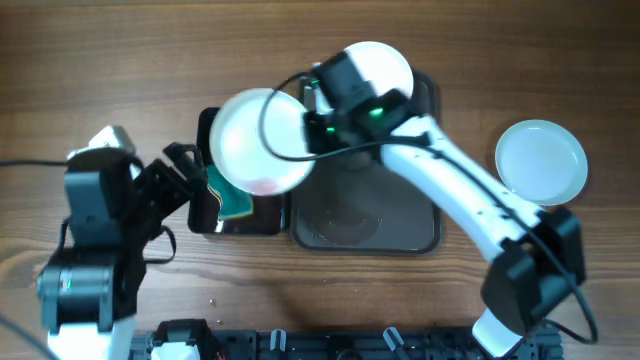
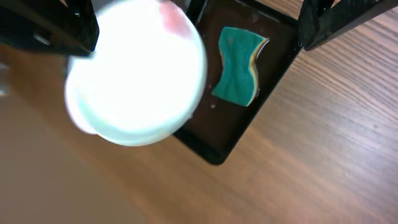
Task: Clean dirty plates on tray and stack at the side
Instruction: 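Lift the plate with the right gripper and hold it tilted to drain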
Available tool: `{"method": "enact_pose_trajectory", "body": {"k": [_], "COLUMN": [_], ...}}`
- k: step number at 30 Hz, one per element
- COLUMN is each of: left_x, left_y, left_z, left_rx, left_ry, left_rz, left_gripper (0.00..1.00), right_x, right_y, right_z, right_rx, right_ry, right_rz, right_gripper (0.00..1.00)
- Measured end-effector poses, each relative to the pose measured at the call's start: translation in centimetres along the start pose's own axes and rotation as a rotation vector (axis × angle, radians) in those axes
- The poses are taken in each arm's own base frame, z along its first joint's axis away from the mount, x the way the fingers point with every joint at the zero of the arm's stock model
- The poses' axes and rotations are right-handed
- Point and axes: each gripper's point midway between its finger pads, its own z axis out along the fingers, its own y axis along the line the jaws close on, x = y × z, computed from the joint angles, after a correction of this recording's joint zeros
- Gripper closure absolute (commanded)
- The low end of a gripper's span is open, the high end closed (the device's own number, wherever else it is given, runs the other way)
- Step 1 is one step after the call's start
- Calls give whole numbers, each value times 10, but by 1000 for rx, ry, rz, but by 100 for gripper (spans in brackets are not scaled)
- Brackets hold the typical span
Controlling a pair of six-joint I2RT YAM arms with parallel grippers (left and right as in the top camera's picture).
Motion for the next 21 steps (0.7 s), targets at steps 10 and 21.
{"method": "enact_pose_trajectory", "body": {"k": [10,21], "left_x": [-2,-2], "left_y": [-2,-2], "left_z": [-15,-15], "left_rx": [32,31], "left_ry": [-44,-43], "left_rz": [2,2], "left_gripper": [0,0], "right_x": [-36,-52], "right_y": [28,56], "right_z": [0,-64], "right_rx": [243,547], "right_ry": [-309,-589], "right_rz": [-162,-333], "right_gripper": [96,96]}}
